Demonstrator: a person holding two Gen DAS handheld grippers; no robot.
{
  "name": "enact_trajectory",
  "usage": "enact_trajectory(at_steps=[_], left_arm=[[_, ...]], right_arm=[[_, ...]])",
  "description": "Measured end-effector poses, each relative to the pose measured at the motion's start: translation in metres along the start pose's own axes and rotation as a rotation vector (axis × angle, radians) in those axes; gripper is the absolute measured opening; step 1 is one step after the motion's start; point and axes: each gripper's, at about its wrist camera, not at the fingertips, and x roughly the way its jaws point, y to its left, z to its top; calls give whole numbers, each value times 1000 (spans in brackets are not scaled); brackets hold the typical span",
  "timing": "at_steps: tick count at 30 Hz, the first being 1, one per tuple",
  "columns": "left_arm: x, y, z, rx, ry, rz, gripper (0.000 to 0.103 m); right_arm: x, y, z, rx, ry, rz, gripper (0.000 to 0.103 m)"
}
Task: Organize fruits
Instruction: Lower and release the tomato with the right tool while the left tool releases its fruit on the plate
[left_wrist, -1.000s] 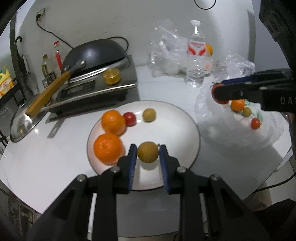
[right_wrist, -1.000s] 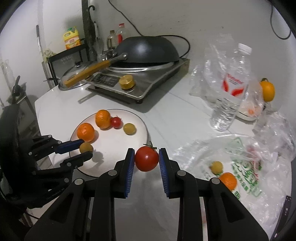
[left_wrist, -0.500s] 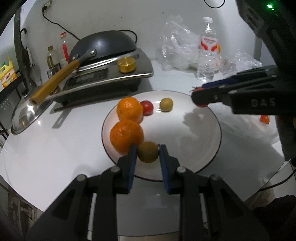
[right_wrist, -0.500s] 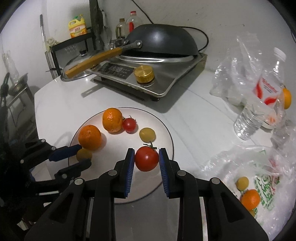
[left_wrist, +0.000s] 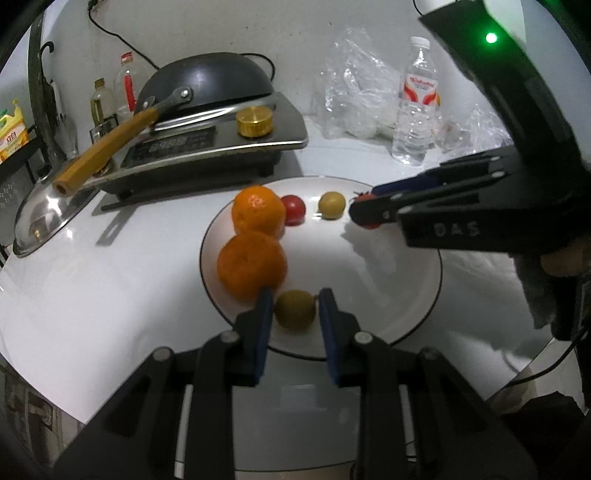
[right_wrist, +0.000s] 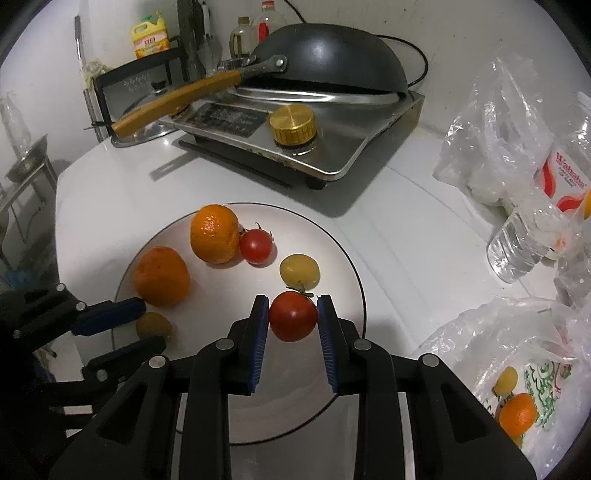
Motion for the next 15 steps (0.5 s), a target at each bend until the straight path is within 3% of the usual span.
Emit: enact_trajectory(at_steps=[15], left_arm=[[-8,-2,1,-11,-12,17,28]], right_arm=[[7,-4,-1,17,10,-15,29]])
